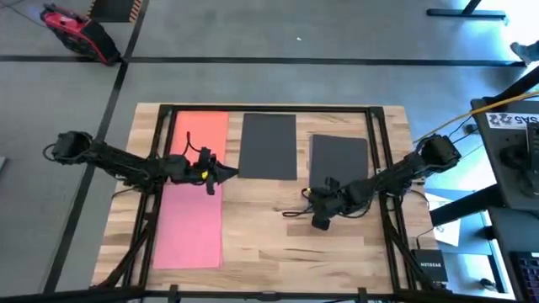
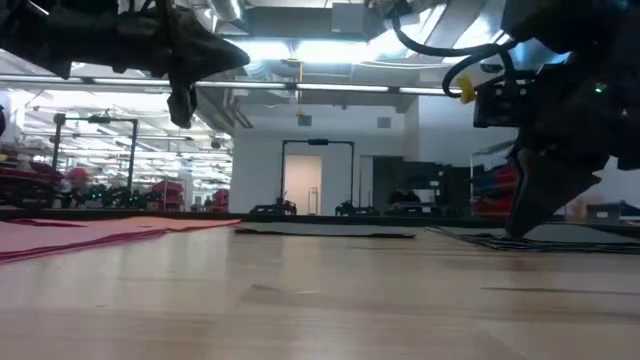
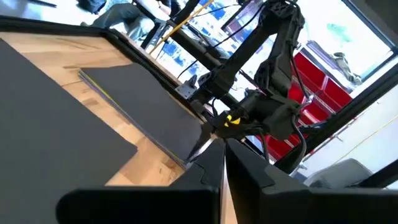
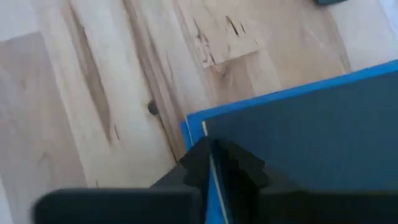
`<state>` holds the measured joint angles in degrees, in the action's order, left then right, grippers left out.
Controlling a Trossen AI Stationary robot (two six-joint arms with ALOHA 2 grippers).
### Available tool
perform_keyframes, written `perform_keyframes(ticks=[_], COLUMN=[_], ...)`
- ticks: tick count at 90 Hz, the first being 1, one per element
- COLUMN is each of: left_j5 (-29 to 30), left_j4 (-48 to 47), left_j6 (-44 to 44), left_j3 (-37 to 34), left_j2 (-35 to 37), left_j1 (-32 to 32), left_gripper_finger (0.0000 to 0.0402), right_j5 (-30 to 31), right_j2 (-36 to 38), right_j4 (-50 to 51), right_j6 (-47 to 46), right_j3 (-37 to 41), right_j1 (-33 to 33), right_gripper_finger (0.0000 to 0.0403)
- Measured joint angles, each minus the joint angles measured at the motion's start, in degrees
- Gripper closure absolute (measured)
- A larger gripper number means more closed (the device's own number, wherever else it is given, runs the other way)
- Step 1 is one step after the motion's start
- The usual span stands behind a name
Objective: Organize paper
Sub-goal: Stack the black color paper on top of the other black color paper
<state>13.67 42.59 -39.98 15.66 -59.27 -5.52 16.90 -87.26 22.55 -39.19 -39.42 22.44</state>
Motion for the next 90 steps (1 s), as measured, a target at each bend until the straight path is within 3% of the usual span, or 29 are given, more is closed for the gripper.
perform_keyframes(ticks=[29, 47, 90], left_j5=[0.02, 0.0, 0.02], left_j4=[0.04, 0.04, -0.75], left_j6=[-0.39, -0.54, 0.62], left_j3=[0.02, 0.02, 0.07], left_j2=[0.0, 0.0, 0.0], left_j1=[0.0, 0.0, 0.0], left_gripper_finger=[0.0402, 0.0402, 0.0402], right_j5=[-5.87, -0.26, 0.1], right_j2=[0.02, 0.02, -3.02], right_j4=[-3.48, 1.47, 2.36], right_j6=[-0.22, -1.47, -1.65], right_j3=[-0.02, -2.17, -1.05], right_j1=[0.04, 0.02, 0.04], right_gripper_finger=[0.0401, 0.0397, 0.0258])
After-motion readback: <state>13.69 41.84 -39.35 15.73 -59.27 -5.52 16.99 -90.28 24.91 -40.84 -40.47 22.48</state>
